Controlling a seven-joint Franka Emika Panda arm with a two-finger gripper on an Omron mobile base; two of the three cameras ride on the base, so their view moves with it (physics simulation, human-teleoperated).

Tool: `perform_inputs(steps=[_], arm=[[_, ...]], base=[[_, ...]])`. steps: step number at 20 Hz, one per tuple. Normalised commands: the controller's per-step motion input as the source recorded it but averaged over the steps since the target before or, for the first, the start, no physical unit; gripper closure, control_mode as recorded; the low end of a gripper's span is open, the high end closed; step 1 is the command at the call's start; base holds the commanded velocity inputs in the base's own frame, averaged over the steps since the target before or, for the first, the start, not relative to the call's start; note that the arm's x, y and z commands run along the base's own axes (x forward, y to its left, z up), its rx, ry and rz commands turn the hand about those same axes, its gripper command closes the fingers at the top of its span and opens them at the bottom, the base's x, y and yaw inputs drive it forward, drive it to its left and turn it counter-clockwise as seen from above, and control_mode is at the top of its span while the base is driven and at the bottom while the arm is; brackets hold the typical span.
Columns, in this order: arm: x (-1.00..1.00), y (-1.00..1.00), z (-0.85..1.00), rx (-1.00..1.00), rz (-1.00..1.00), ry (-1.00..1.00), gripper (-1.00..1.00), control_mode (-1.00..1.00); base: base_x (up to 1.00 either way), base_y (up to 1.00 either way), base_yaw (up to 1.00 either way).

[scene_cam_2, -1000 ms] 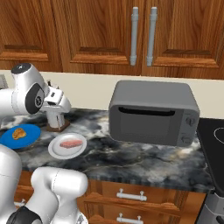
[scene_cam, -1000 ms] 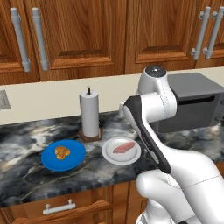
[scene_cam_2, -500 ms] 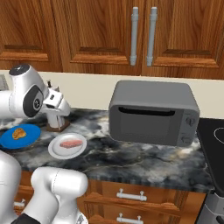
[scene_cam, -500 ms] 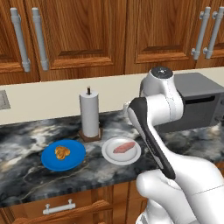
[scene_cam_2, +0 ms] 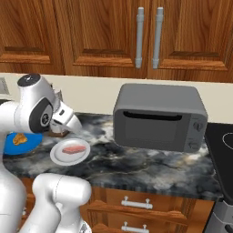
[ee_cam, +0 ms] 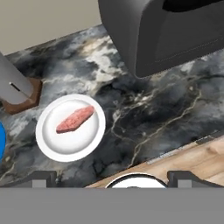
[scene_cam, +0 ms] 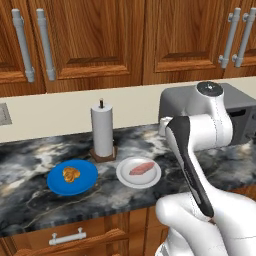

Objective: Open the toaster oven door. Place the bread on the top rack in the toaster oven and place the steak on the bottom rack.

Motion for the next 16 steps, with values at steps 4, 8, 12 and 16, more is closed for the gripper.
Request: perform_inputs(steps=[4, 8, 12, 16], arm=[[-0.11, -0.49, -0.11, 0.17, -0.06, 0.03, -1.00, -1.00], [-0.05, -0.49, -0.08, 0.44, 0.00, -0.14, -1.00, -1.00], [0.00, -0.37, -0.05, 0.31, 0.01, -0.18, -1.00, -1.00], [0.03, -0.36, -0.01, 0.09, 0.00, -0.05, -1.00, -1.00]], base=[[0.00, 0.00, 0.00], [0.00, 0.00, 0.00], [0.00, 0.00, 0.00], [0.00, 0.00, 0.00]])
